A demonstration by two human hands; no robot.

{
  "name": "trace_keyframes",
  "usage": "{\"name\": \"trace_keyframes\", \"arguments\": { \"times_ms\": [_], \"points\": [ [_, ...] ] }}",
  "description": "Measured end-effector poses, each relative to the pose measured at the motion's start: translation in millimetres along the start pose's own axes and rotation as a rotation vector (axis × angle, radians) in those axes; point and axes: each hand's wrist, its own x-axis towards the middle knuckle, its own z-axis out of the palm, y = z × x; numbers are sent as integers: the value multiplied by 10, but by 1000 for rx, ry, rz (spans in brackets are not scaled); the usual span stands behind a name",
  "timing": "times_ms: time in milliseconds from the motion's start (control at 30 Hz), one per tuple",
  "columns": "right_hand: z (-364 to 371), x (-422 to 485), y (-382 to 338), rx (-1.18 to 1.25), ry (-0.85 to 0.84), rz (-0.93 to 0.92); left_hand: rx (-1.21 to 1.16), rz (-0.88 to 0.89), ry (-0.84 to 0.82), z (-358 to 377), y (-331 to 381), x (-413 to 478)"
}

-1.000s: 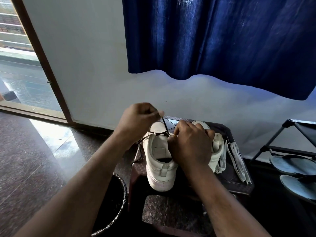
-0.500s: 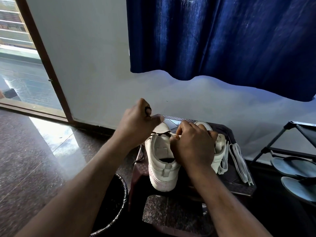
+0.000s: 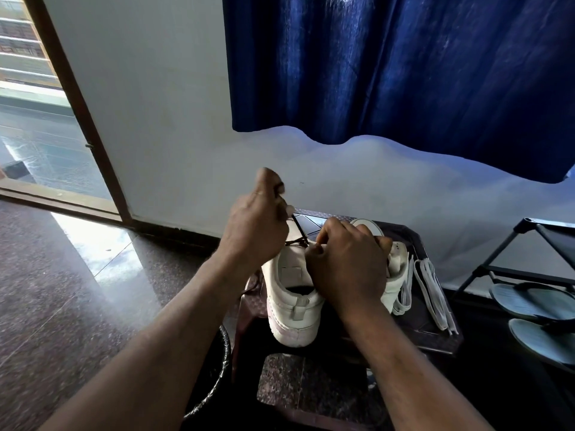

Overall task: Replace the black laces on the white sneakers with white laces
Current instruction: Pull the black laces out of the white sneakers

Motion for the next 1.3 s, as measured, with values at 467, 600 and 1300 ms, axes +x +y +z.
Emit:
{"name": "trace_keyframes", "arguments": {
  "times_ms": [467,600,1300],
  "points": [
    [58,13,25,-7,13,10,451,45,-376,101,1,-68],
    [33,9,14,-7,-9,3,117,-66,-88,24,-20,24],
    [23,9,-10,22,8,17,-201,-314,-34,-9,-80,89]
  ]
}}
